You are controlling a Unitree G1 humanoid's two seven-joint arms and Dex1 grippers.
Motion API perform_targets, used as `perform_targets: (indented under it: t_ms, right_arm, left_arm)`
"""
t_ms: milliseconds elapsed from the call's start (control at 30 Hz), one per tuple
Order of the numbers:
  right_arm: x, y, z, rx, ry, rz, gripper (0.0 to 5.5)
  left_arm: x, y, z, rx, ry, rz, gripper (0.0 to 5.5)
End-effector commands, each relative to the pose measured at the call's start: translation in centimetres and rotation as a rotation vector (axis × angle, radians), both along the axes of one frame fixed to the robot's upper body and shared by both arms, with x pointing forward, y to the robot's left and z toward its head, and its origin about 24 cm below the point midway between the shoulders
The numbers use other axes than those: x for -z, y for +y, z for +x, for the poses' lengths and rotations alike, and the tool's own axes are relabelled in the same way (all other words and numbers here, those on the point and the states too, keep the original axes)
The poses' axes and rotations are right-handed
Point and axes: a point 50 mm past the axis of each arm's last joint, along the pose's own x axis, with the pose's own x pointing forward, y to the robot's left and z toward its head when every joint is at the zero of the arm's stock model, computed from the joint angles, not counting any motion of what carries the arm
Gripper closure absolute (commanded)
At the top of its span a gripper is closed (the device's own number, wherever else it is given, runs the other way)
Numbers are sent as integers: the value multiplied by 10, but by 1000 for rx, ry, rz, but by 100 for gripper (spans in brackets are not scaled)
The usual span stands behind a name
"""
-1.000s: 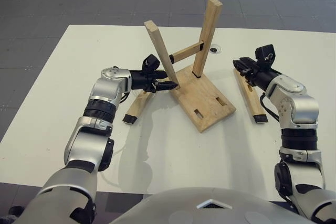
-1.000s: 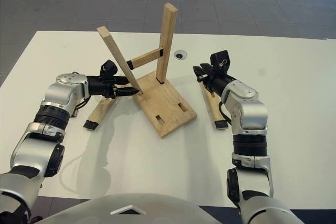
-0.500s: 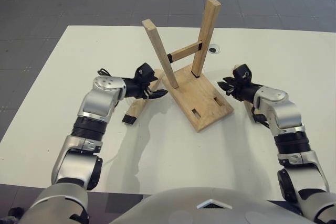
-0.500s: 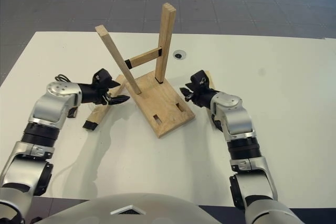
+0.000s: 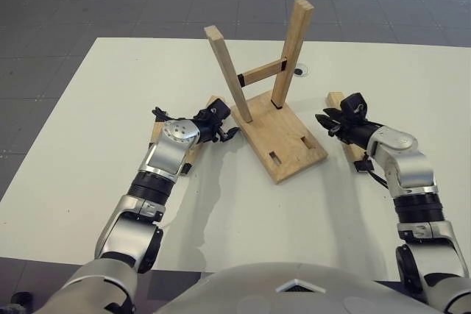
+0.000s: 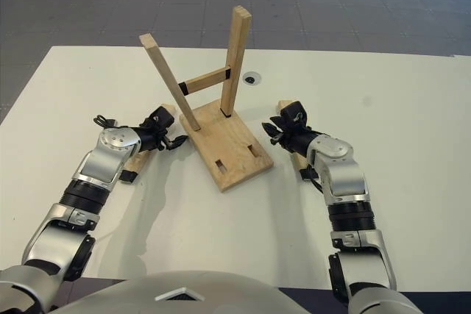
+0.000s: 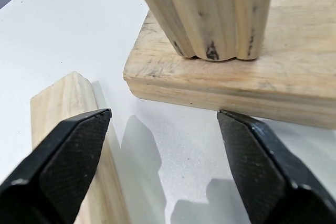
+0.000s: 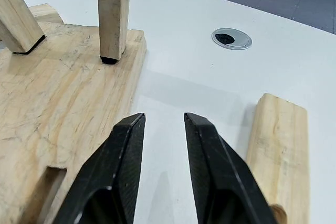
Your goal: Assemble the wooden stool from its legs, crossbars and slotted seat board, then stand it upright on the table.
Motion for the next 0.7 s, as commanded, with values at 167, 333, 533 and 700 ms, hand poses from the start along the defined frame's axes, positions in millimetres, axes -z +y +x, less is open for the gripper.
perform_targets:
  t_ms: [167,333,533,700]
  right_arm:
    - [31,5,-23,-113,111,-90,414]
    - [9,36,-55,-312,106,37,414]
    - [6,10,-41,-162,105,-47,414]
    - [4,7,-25,-74,77,-44,414]
  left_arm:
    - [6,-7,10,-14,18,14,175]
    - [7,-14,14,-8,14,-2,175]
    - [5,12,6,-66,35,26,175]
    - [-3,30,-20,-49,114,40,175]
